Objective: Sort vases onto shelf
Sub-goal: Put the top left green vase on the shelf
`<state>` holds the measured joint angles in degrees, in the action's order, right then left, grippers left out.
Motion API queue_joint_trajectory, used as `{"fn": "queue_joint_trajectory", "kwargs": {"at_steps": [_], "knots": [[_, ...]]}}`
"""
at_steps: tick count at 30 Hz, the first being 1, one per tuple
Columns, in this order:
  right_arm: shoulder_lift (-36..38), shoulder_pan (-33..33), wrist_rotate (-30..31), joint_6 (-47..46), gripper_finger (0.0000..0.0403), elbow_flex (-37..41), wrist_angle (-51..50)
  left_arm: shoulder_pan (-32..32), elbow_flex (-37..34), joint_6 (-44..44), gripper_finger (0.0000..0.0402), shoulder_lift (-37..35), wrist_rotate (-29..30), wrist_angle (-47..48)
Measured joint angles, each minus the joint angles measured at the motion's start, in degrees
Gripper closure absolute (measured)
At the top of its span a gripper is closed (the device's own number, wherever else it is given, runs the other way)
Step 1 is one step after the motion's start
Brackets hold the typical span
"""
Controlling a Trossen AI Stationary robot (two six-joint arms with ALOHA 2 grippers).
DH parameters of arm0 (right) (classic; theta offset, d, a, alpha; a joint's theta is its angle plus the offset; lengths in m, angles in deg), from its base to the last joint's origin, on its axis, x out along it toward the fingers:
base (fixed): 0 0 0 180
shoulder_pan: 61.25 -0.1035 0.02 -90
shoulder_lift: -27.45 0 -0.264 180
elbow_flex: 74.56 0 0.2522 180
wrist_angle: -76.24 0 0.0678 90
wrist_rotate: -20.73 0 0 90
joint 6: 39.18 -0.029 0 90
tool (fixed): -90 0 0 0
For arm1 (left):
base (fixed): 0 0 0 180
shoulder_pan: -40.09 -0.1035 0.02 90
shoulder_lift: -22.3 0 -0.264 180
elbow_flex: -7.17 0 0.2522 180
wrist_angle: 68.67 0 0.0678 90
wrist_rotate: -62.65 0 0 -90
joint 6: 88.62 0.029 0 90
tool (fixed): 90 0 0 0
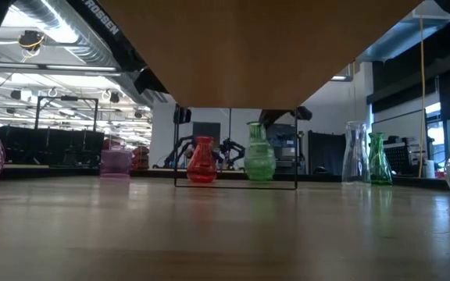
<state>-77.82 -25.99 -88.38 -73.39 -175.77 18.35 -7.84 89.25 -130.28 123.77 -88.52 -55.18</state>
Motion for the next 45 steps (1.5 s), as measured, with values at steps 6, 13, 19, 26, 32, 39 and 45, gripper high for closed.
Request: {"fn": "queue_joint_trajectory", "kwargs": {"at_steps": [6,13,19,26,32,39,45], "knots": [[0.0,0.0,-1.8,3.2,0.0402,-6.9,-6.1,-2.8,0.0,1.9,0.0401,-4.3,0.7,3.0],[0.0,0.0,1.1,9.3,0.0403,-20.7,-18.2,-3.9,0.0,10.6,0.0402,-13.7,3.8,14.4],[0.2,0.0,-0.3,12.0,0.0403,-31.7,-26.0,-3.6,0.0,18.0,0.0402,-22.6,9.6,23.9],[0.2,-0.6,-3.5,13.1,0.0403,-33.4,-31.8,-3.3,0.0,22.8,0.0402,-29.6,15.4,30.5],[1.9,-4.3,-4.9,13.0,0.0403,-33.4,-32.4,-1.6,0.0,25.7,0.0402,-33.7,18.3,36.9],[6.6,-7.7,-2.9,10.1,0.0403,-33.4,-32.4,0.8,0.0,28.7,0.0402,-37.1,25.4,43.7],[11.3,-8.7,-5.5,7.5,0.0403,-33.4,-31.9,1.6,0.0,28.8,0.0402,-37.1,26.7,43.7]]}}
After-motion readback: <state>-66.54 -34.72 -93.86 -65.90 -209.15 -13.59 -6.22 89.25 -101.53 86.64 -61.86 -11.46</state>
